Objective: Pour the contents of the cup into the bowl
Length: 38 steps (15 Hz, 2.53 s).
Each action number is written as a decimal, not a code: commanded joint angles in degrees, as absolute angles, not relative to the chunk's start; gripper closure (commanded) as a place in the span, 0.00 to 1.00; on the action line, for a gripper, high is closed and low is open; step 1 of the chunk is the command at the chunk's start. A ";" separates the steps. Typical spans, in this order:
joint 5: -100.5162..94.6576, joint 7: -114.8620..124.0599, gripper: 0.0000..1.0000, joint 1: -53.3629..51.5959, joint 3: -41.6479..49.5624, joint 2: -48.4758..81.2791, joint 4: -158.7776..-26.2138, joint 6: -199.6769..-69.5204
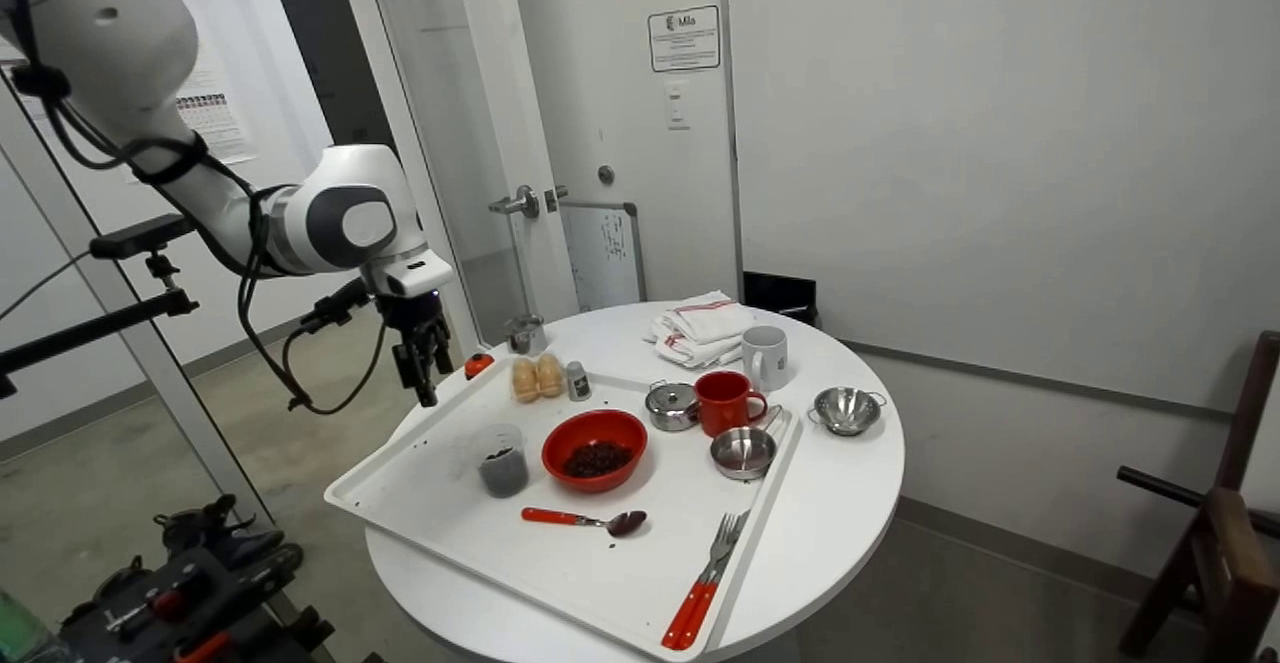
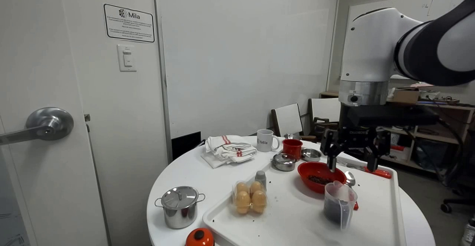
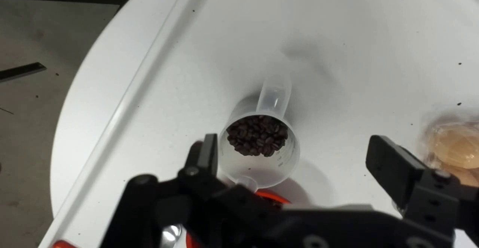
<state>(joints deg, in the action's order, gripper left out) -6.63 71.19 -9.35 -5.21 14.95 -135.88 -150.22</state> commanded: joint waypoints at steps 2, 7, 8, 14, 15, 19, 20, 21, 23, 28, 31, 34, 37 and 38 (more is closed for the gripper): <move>-4.76 70.59 0.00 -11.16 -3.53 16.14 -135.23 -151.19; -1.54 68.91 0.00 -9.96 -3.91 18.59 -132.42 -150.19; -1.26 69.75 0.00 -10.23 -3.36 20.44 -130.32 -149.29; 1.11 69.68 0.00 -10.54 -2.06 28.57 -120.95 -143.88; 1.71 69.37 0.00 -10.43 -2.12 29.53 -119.86 -142.35; 3.99 67.87 0.00 -9.95 -2.67 32.52 -118.69 -139.57; 4.71 67.31 0.00 -9.84 -2.82 33.17 -118.79 -139.12; 5.16 66.95 0.00 -9.97 -2.75 33.63 -119.42 -139.09; 5.47 66.73 0.00 -10.42 -2.40 34.42 -120.63 -139.09; 7.58 65.81 0.25 -10.09 -3.01 36.37 -122.97 -143.39; 8.93 64.63 0.42 -10.11 -3.25 37.23 -123.47 -145.86; 10.00 63.34 0.65 -10.02 -3.40 38.00 -123.27 -146.68; 10.86 62.40 0.88 -9.96 -3.48 38.31 -123.28 -147.20; 11.15 62.08 0.95 -9.91 -3.51 38.29 -123.32 -147.42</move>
